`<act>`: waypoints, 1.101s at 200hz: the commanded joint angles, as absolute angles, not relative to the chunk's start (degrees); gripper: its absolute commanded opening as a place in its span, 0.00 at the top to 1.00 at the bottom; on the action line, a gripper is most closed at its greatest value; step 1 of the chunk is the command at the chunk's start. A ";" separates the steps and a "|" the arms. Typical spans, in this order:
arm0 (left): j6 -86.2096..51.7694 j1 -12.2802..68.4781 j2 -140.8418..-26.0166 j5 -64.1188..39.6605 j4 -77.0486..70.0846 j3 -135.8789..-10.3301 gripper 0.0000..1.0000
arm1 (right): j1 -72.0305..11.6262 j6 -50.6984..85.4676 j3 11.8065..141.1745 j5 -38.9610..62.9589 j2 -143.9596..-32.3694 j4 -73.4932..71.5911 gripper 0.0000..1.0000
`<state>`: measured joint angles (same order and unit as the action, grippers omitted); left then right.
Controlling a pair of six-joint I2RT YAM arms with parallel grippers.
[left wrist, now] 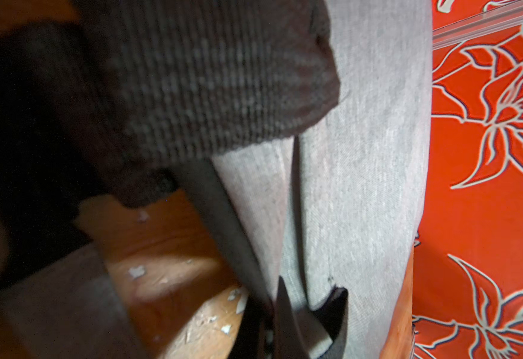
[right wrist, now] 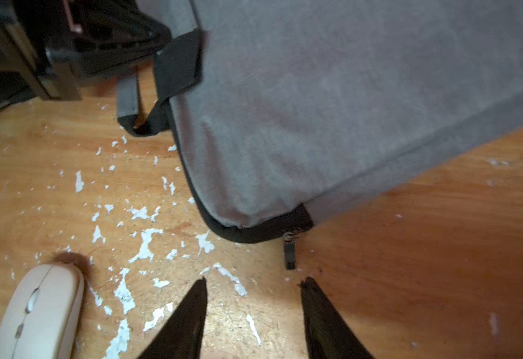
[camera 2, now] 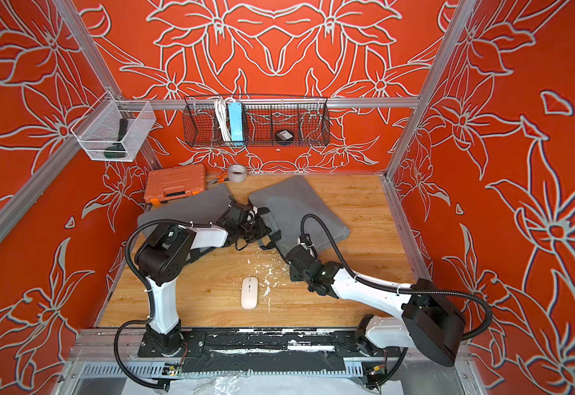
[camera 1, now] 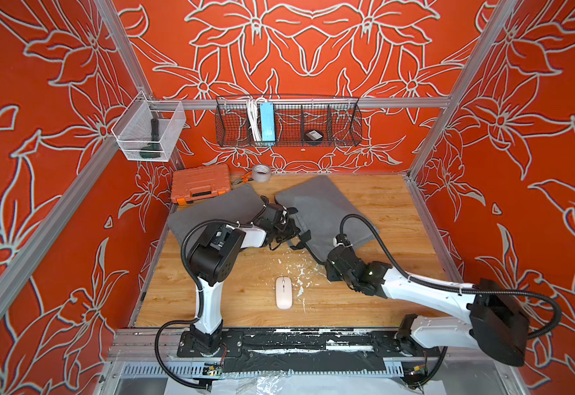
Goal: Put the mouse into the laptop bag
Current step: Unzip the zipper on the zippered laptop bag.
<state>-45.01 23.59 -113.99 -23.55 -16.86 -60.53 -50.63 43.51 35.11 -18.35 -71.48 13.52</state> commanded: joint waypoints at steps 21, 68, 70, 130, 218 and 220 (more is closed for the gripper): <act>-45.62 23.29 -111.83 -24.26 -17.31 -59.33 1.00 | -50.85 48.10 32.51 -26.08 -73.73 16.74 0.46; -45.70 23.29 -112.08 -24.42 -17.49 -59.40 1.00 | -50.86 47.87 35.07 -25.05 -80.82 16.43 0.50; -45.70 23.29 -112.13 -24.47 -17.49 -59.28 1.00 | -50.83 47.83 35.11 -25.05 -80.96 16.43 0.50; -45.62 23.27 -111.86 -24.12 -17.39 -59.39 1.00 | -50.86 47.33 37.15 -23.46 -88.53 14.22 0.53; -45.53 23.21 -111.13 -24.08 -17.22 -59.20 1.00 | -50.88 47.72 39.63 -23.07 -93.86 14.07 0.77; -45.53 23.27 -111.10 -24.08 -17.23 -59.23 1.00 | -50.87 47.72 39.70 -23.10 -93.91 14.20 0.78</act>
<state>-45.04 23.55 -113.54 -23.88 -17.32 -60.18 -51.11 47.53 40.40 -24.43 -90.67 10.17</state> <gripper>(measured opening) 0.053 0.243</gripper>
